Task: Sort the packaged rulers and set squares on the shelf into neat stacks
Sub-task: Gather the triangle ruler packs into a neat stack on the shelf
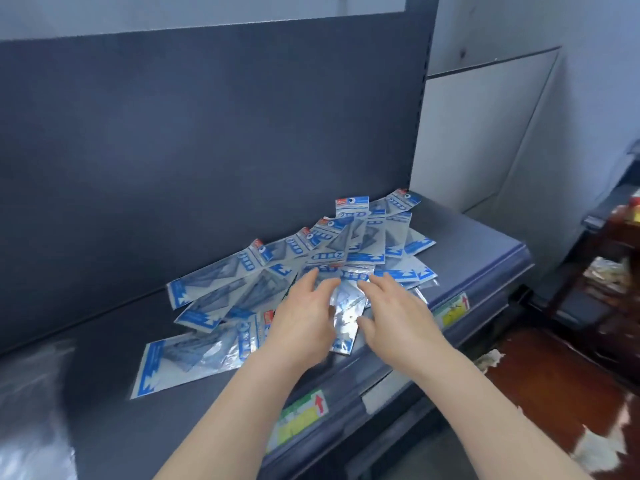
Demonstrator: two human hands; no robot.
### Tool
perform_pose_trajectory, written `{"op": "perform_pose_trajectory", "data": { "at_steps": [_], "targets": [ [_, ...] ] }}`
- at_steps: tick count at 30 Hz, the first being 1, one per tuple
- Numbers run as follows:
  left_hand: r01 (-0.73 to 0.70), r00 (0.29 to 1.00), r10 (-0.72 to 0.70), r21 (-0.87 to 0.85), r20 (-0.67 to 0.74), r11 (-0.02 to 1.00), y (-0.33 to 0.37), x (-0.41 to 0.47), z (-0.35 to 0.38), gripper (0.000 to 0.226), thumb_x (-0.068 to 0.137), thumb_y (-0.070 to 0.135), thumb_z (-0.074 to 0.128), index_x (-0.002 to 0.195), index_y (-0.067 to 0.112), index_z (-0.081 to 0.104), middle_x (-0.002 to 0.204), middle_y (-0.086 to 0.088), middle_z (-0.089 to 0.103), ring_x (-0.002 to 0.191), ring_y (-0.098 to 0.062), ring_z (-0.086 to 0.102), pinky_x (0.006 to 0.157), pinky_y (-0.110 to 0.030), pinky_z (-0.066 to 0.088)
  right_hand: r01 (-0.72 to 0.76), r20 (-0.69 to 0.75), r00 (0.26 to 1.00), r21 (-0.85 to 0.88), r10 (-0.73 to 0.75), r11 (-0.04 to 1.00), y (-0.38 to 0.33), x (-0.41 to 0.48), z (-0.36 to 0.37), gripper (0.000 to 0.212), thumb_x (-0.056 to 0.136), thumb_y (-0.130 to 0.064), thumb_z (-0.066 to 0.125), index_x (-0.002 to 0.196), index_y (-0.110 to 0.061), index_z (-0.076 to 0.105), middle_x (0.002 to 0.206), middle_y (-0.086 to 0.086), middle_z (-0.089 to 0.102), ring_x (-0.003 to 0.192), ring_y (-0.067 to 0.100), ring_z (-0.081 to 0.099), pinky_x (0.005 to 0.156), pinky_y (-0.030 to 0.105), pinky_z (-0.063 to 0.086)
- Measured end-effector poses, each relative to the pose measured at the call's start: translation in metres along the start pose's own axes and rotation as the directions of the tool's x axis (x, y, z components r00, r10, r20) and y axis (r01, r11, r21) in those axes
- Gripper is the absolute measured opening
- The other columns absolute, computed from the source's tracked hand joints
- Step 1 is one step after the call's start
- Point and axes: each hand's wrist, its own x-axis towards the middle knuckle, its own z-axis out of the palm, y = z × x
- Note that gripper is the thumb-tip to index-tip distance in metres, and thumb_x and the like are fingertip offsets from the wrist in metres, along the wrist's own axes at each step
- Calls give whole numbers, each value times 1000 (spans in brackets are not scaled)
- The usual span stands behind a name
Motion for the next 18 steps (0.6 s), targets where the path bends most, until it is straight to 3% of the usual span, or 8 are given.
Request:
{"op": "perform_pose_trajectory", "data": {
  "at_steps": [4, 8, 13, 18],
  "targets": [
    [16, 1000, -17, 35, 26, 999, 27, 30, 16, 55, 99, 29, 47, 150, 31, 26, 162, -2, 9, 148, -20, 11, 116, -41, 24, 1, 8, 1000, 14, -1, 1000, 43, 15, -10, 53, 96, -31, 47, 146, -22, 31, 149, -5, 32, 141, 16, 23, 107, 34, 29],
    [206, 978, -207, 111, -1, 972, 10, 50, 6, 63, 96, 42, 48, 151, 36, 18, 163, -1, 1, 149, -25, 0, 116, -55, 20, 37, 4, 999, 40, -38, 999, 64, 34, -6, 48, 96, -28, 47, 142, -24, 38, 148, -4, 34, 139, 15, 27, 107, 33, 30],
    [257, 934, -284, 149, 215, 955, -36, 50, -21, 101, 80, 53, 68, 152, 44, -1, 163, 1, -14, 149, -25, -14, 118, -57, 7, 175, 52, 983, 41, -177, 984, 58, 72, 0, 47, 95, -25, 51, 141, -22, 42, 154, 1, 27, 147, 20, 11, 113, 38, 22],
    [391, 854, -448, 240, 266, 888, -67, 61, -28, 133, 59, 70, 77, 150, 44, -16, 159, -2, -27, 145, -28, -28, 118, -56, -4, 311, 124, 943, 9, -310, 950, 42, 107, 5, 60, 87, -44, 59, 141, -26, 41, 158, 0, 16, 148, 19, 0, 116, 44, 12]
  ]
}}
